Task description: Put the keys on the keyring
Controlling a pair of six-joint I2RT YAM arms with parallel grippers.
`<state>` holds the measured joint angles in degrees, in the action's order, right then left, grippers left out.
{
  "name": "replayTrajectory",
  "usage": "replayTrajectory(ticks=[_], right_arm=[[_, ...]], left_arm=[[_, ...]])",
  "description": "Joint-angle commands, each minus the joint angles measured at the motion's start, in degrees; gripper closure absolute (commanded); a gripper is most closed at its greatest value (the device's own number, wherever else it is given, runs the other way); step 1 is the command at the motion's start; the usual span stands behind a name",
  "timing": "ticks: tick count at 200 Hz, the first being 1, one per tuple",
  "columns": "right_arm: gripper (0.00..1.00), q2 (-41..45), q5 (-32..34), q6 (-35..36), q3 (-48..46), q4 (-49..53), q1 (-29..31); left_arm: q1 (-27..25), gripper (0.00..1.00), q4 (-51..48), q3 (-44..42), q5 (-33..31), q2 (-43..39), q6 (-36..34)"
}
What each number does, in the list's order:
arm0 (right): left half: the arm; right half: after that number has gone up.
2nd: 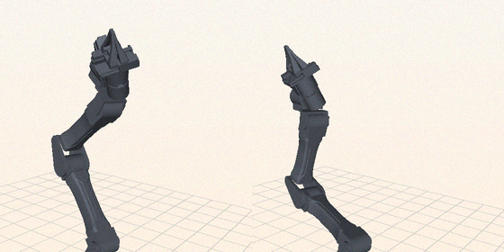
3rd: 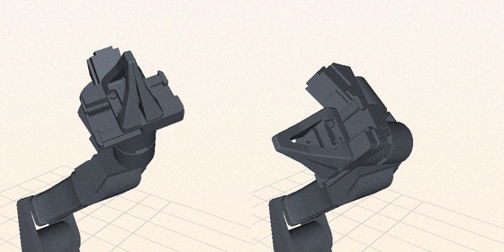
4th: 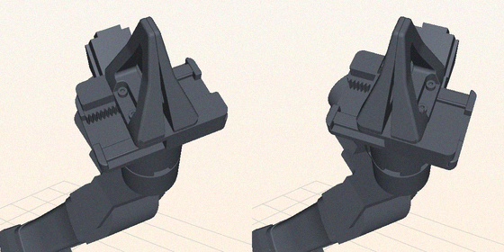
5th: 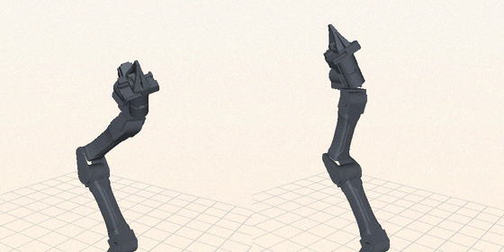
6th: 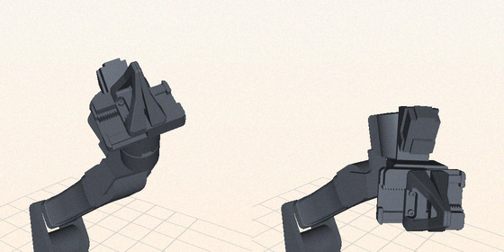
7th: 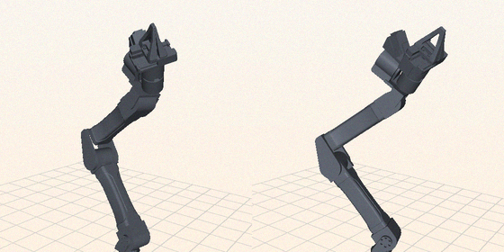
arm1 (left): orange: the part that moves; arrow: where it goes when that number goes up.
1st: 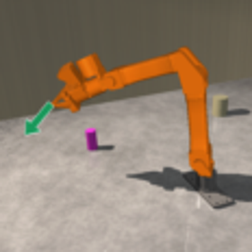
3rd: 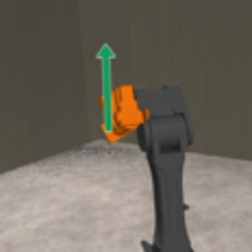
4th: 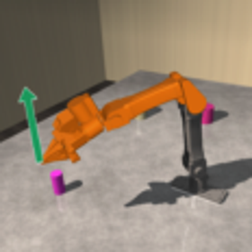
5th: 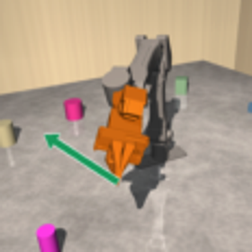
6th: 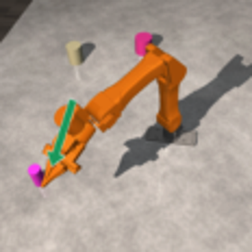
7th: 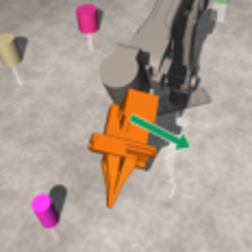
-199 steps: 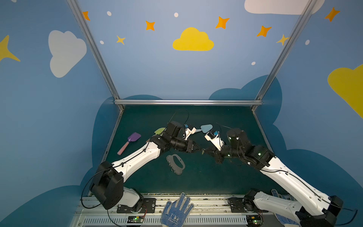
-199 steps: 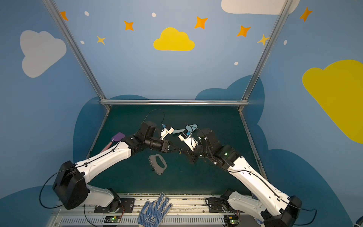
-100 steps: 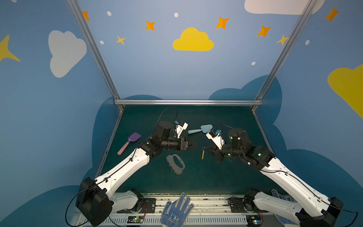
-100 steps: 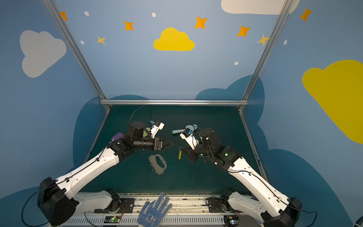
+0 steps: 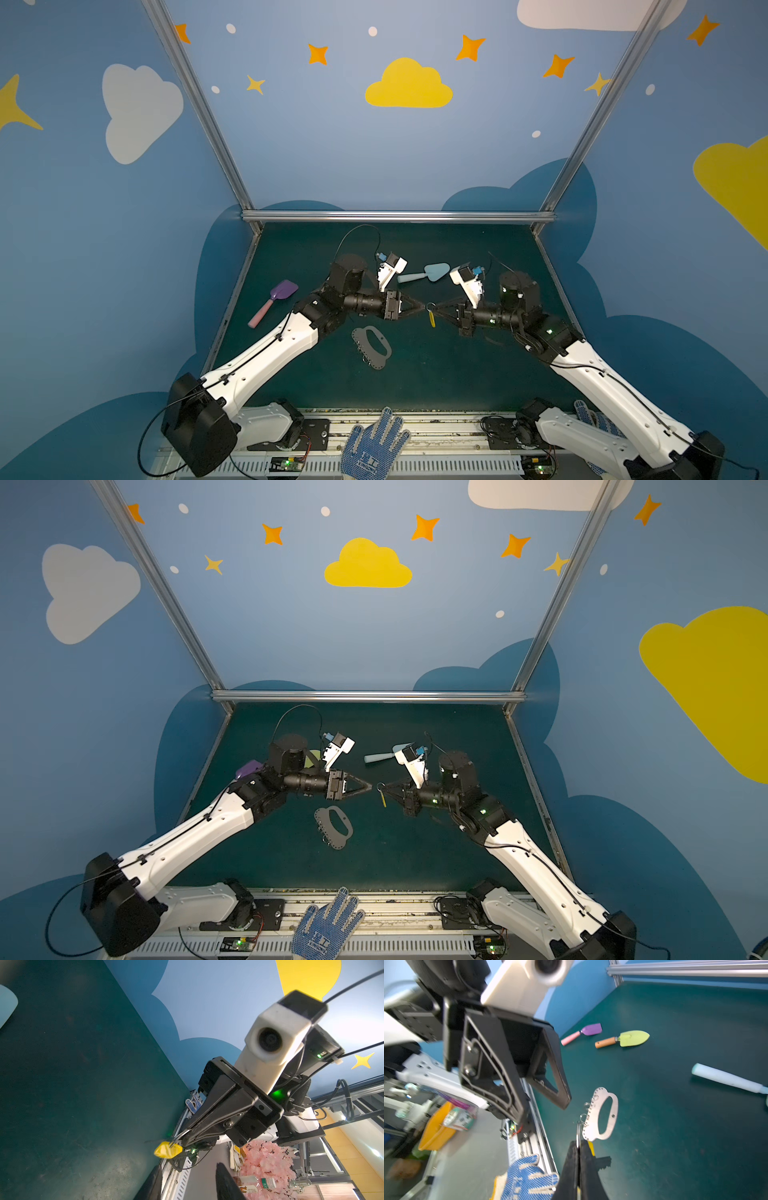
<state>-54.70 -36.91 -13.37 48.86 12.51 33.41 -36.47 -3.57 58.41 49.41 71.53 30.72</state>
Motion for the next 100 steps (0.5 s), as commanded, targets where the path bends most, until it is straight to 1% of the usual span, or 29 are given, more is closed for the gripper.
replayTrajectory(ticks=[1, 11, 37, 80, 100], right_arm=[[1.00, 0.93, -5.32, -6.51, -1.43, -9.74, -0.36], [1.00, 0.86, -5.63, -7.45, -1.95, -10.93, -0.32], [1.00, 0.76, -6.53, -8.76, -2.54, -12.52, -0.36], [1.00, 1.00, -6.64, -10.80, -3.48, -15.68, -0.45], [1.00, 1.04, -6.40, -11.18, -3.67, -16.28, -0.47]], left_arm=[[-0.59, 0.51, 4.50, 0.65, -0.13, 0.17, 0.76], [-0.80, 0.51, 5.21, 0.78, -0.53, 0.23, 0.89], [-0.99, 0.55, 6.06, 1.13, -1.06, 0.42, 1.12], [-1.35, 0.75, 6.77, 1.40, 0.10, 1.12, 1.42], [-1.46, 0.78, 7.22, 1.19, 0.20, 0.70, 1.84]])
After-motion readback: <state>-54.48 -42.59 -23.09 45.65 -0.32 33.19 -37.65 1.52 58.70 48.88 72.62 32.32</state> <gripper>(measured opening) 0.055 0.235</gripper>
